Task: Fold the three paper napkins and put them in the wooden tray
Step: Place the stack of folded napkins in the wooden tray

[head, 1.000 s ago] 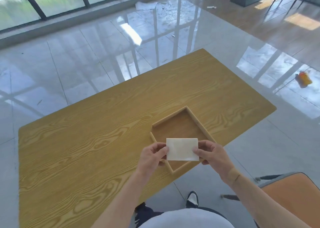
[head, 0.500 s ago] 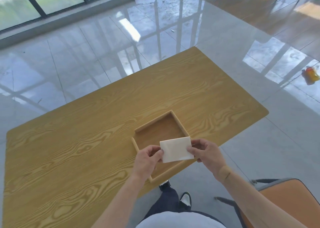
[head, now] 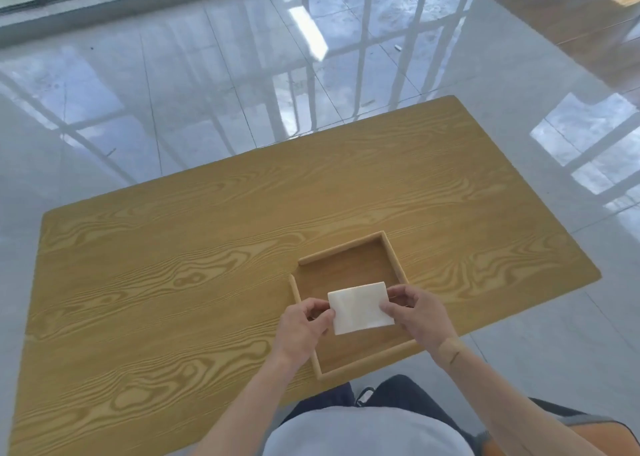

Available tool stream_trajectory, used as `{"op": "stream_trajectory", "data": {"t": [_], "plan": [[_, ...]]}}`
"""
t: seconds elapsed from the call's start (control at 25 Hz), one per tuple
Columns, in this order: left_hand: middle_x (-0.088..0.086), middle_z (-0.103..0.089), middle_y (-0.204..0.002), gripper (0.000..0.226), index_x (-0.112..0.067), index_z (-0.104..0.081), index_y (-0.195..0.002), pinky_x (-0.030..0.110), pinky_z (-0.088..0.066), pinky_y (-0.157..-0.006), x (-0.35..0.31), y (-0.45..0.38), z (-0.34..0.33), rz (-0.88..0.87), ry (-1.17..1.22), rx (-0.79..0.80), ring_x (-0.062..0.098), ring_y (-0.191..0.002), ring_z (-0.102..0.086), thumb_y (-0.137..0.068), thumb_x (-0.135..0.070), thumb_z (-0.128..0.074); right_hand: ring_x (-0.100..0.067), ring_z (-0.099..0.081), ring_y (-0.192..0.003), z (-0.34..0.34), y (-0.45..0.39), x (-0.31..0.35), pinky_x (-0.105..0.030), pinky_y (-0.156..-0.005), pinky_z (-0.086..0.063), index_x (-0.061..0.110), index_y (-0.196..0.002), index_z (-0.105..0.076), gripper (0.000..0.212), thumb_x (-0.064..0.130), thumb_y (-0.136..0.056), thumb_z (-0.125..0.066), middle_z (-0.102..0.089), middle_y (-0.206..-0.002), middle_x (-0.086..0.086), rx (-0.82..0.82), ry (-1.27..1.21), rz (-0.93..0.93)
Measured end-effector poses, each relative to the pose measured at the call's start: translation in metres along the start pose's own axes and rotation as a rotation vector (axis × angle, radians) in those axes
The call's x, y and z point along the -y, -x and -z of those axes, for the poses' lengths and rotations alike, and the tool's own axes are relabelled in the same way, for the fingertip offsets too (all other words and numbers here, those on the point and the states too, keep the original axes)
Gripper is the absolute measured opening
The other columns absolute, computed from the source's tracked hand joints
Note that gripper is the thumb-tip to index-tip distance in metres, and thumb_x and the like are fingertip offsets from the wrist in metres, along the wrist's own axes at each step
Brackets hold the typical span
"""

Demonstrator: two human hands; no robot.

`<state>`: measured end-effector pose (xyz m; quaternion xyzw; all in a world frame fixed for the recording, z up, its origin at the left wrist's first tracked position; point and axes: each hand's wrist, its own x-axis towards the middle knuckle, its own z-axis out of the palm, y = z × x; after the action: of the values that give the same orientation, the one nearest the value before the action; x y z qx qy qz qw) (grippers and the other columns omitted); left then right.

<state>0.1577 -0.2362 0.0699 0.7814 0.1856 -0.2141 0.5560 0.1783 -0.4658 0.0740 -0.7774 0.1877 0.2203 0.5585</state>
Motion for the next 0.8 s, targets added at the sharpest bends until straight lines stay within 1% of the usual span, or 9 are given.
{"op": "stream_trajectory", "data": {"t": [0.08,0.16,0.28,0.4,0.52,0.6,0.68,0.8], "plan": [[-0.012,-0.072,-0.069,0.009,-0.03,-0.074,-0.089,0.019,-0.051,-0.065,0.006,-0.008,0.004,0.024,-0.018,0.008,0.001,-0.061,-0.061,-0.09,-0.024,-0.069,-0.005,-0.067,-0.07,-0.006,-0.007,-0.001,-0.027,-0.068,-0.052,0.03,-0.089,-0.073,0.011,0.031,-0.08,-0.078,-0.076,-0.082,0.012,0.008,0.047,-0.008],[-0.014,-0.069,-0.064,0.008,-0.031,-0.074,-0.087,0.017,-0.047,-0.061,0.01,-0.011,0.004,0.055,-0.031,0.009,0.0,-0.058,-0.059,-0.09,-0.025,-0.069,-0.008,-0.069,-0.076,-0.01,-0.013,-0.003,-0.028,-0.07,-0.055,0.032,-0.089,-0.073,0.009,0.032,-0.081,-0.077,-0.076,-0.083,0.014,0.021,0.103,-0.024],[-0.015,-0.067,-0.06,0.006,-0.03,-0.072,-0.086,0.016,-0.044,-0.056,0.013,-0.015,-0.002,0.116,-0.06,-0.012,-0.003,-0.052,-0.056,-0.089,-0.026,-0.069,-0.007,-0.068,-0.075,-0.012,-0.025,-0.005,-0.028,-0.071,-0.055,0.035,-0.088,-0.072,0.007,0.031,-0.083,-0.074,-0.075,-0.08,0.016,0.049,0.209,-0.035],[-0.01,-0.066,-0.056,0.006,-0.028,-0.071,-0.085,0.019,-0.042,-0.052,0.012,-0.021,-0.01,0.185,-0.072,-0.063,0.002,-0.045,-0.054,-0.089,-0.025,-0.068,-0.006,-0.066,-0.075,-0.012,-0.038,-0.006,-0.027,-0.069,-0.054,0.035,-0.09,-0.071,0.007,0.03,-0.085,-0.072,-0.074,-0.083,0.016,0.08,0.316,-0.024],[-0.003,-0.07,-0.062,0.004,-0.024,-0.07,-0.088,0.019,-0.041,-0.05,0.009,-0.027,-0.022,0.223,-0.099,-0.127,0.003,-0.044,-0.055,-0.089,-0.024,-0.067,-0.005,-0.066,-0.079,-0.008,-0.049,-0.008,-0.027,-0.069,-0.054,0.032,-0.095,-0.07,0.009,0.031,-0.086,-0.07,-0.072,-0.087,0.017,0.107,0.41,-0.015],[-0.001,-0.071,-0.065,0.005,-0.022,-0.07,-0.089,0.018,-0.041,-0.049,0.006,-0.028,-0.029,0.246,-0.115,-0.16,0.005,-0.046,-0.057,-0.089,-0.023,-0.066,-0.003,-0.064,-0.079,-0.005,-0.056,-0.007,-0.023,-0.064,-0.05,0.031,-0.097,-0.07,0.01,0.031,-0.087,-0.069,-0.071,-0.088,0.018,0.132,0.447,-0.01],[0.0,-0.073,-0.073,0.007,-0.021,-0.07,-0.092,0.02,-0.042,-0.051,0.005,-0.03,-0.034,0.269,-0.145,-0.189,0.008,-0.049,-0.06,-0.089,-0.024,-0.065,-0.002,-0.063,-0.079,-0.005,-0.063,-0.007,-0.022,-0.061,-0.046,0.029,-0.098,-0.071,0.012,0.031,-0.086,-0.068,-0.071,-0.087,0.018,0.153,0.478,-0.005],[0.0,-0.073,-0.081,0.008,-0.019,-0.07,-0.095,0.022,-0.045,-0.054,0.005,-0.033,-0.041,0.296,-0.163,-0.216,0.011,-0.052,-0.062,-0.089,-0.023,-0.065,-0.004,-0.064,-0.078,-0.005,-0.068,-0.005,-0.025,-0.064,-0.051,0.028,-0.097,-0.071,0.012,0.03,-0.086,-0.066,-0.072,-0.086,0.017,0.167,0.538,0.008]]}}
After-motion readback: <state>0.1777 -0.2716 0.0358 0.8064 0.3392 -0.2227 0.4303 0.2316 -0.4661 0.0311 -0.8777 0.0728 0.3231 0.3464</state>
